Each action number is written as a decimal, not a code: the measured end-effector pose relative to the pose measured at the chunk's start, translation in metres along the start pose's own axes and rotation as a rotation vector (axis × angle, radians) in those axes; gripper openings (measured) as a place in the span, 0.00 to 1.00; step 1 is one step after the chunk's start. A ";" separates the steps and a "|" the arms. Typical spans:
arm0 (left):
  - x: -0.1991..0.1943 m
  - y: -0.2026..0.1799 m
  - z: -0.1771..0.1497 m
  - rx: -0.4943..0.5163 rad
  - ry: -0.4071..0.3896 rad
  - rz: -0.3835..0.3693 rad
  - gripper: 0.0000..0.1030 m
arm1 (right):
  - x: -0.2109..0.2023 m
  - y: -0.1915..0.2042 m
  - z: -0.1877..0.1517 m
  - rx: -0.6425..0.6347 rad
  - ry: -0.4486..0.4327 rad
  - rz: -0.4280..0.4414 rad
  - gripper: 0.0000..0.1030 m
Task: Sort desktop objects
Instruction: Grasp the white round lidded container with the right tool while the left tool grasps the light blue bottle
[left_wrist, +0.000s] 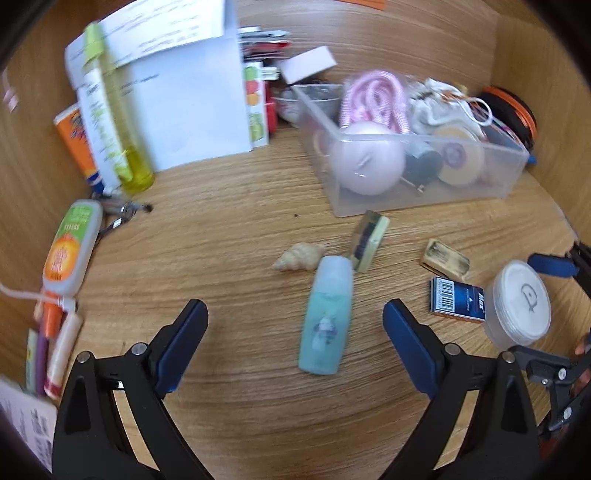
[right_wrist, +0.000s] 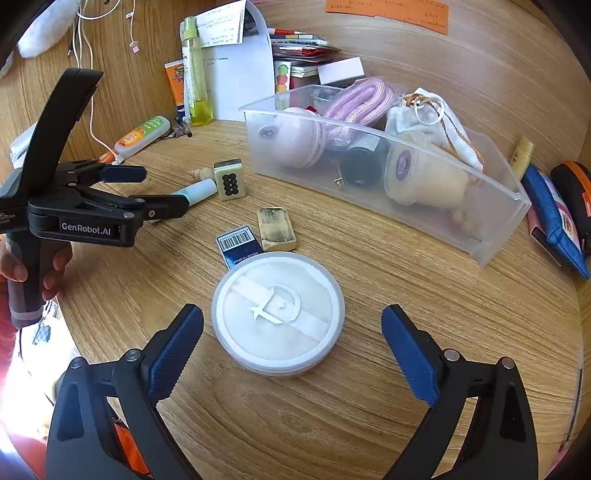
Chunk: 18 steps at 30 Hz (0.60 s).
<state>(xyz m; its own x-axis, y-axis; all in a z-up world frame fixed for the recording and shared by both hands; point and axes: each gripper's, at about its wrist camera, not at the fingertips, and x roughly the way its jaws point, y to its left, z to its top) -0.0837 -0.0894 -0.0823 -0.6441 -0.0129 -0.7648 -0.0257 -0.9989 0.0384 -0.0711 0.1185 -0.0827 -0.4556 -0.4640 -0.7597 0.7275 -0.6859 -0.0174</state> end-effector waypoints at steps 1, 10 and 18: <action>0.001 -0.002 0.001 0.021 0.000 0.004 0.94 | 0.001 0.000 0.000 -0.002 0.002 0.001 0.91; 0.010 -0.009 0.003 0.060 0.029 -0.024 0.71 | 0.009 0.002 0.000 -0.007 0.031 0.008 0.70; 0.010 -0.009 0.006 0.046 0.016 -0.023 0.55 | 0.007 0.002 -0.001 -0.003 0.019 0.025 0.60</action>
<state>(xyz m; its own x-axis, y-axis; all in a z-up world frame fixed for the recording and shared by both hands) -0.0946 -0.0804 -0.0866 -0.6304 0.0094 -0.7762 -0.0761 -0.9959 0.0497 -0.0724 0.1147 -0.0889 -0.4277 -0.4701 -0.7721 0.7398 -0.6728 -0.0001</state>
